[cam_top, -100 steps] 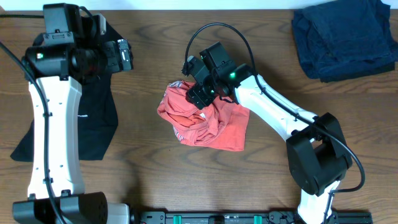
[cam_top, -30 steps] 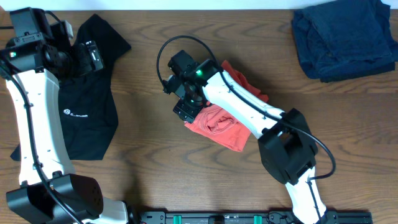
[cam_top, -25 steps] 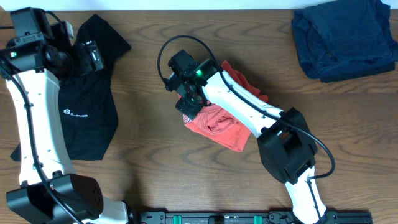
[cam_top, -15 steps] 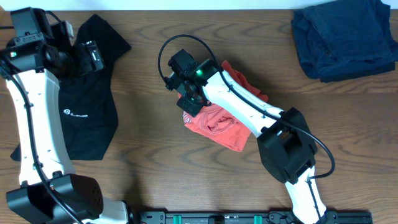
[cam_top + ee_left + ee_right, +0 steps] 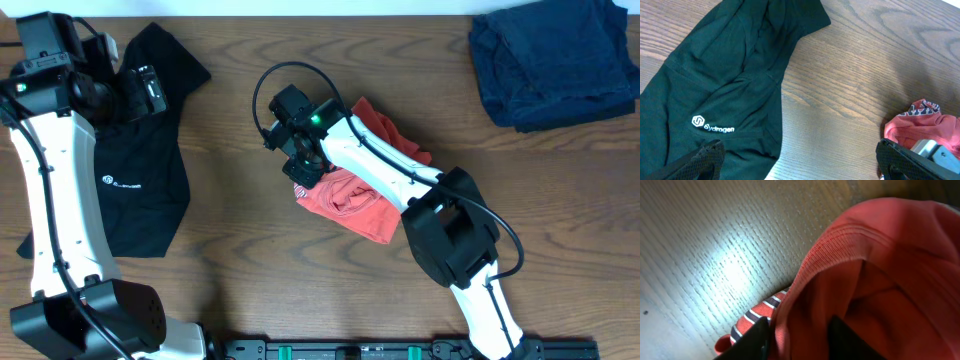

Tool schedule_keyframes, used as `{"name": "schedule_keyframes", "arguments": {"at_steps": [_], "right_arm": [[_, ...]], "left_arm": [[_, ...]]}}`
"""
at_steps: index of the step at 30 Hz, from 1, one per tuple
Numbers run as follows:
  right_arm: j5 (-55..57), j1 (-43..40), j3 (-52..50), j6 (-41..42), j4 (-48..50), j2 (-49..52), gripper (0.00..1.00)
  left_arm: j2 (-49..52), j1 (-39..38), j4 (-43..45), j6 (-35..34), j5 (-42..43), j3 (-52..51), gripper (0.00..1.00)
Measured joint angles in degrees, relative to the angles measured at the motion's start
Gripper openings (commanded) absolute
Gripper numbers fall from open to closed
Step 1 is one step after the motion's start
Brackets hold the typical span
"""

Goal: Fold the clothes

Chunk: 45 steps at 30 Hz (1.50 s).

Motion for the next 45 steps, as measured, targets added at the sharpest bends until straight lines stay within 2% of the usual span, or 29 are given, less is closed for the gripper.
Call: {"name": "schedule_keyframes", "arguments": {"at_steps": [6, 10, 16, 18, 22, 23, 26, 39, 41, 43, 44, 45], "right_arm": [[-0.3, 0.0, 1.0, 0.2, -1.3, 0.0, 0.26], [-0.4, 0.0, 4.3, 0.3, -2.6, 0.0, 0.01], [-0.4, 0.0, 7.8, 0.9, -5.3, -0.8, 0.01], [-0.4, 0.0, 7.8, 0.9, -6.4, -0.9, 0.02], [-0.4, 0.0, 7.8, 1.1, -7.1, -0.9, 0.14], [-0.4, 0.0, 7.8, 1.0, -6.9, -0.9, 0.21], [-0.9, 0.0, 7.8, 1.0, -5.8, -0.9, 0.29], [-3.8, 0.0, 7.8, 0.3, -4.2, 4.6, 0.35], [-3.9, 0.0, 7.8, 0.2, -4.2, 5.0, 0.30], [-4.0, 0.0, 7.7, -0.4, -4.1, 5.1, 0.15], [-4.1, 0.0, 7.7, -0.4, -4.0, 5.1, 0.01], [-4.2, 0.0, 7.7, -0.7, -4.0, 5.1, 0.01]], "left_arm": [[0.0, 0.0, 0.0, 0.0, 0.0, 0.0, 0.98], [0.0, 0.0, 0.0, 0.0, 0.0, 0.0, 0.98], [0.0, 0.0, 0.0, 0.0, 0.0, 0.0, 0.98], [0.0, 0.0, 0.0, 0.0, 0.0, 0.0, 0.98], [0.0, 0.0, 0.1, 0.0, 0.0, 0.0, 0.98], [0.0, 0.0, 0.1, 0.0, 0.0, 0.0, 0.98], [0.0, 0.0, 0.2, 0.0, 0.0, 0.0, 0.98], [0.0, 0.0, 0.2, 0.0, 0.0, 0.0, 0.98], [0.0, 0.0, 0.3, 0.0, 0.0, 0.0, 0.98], [0.0, 0.0, 0.2, 0.0, 0.0, 0.0, 0.98], [0.0, 0.0, 0.2, 0.0, 0.0, 0.0, 0.98], [0.0, 0.0, 0.3, 0.0, 0.0, 0.0, 0.98]]}}
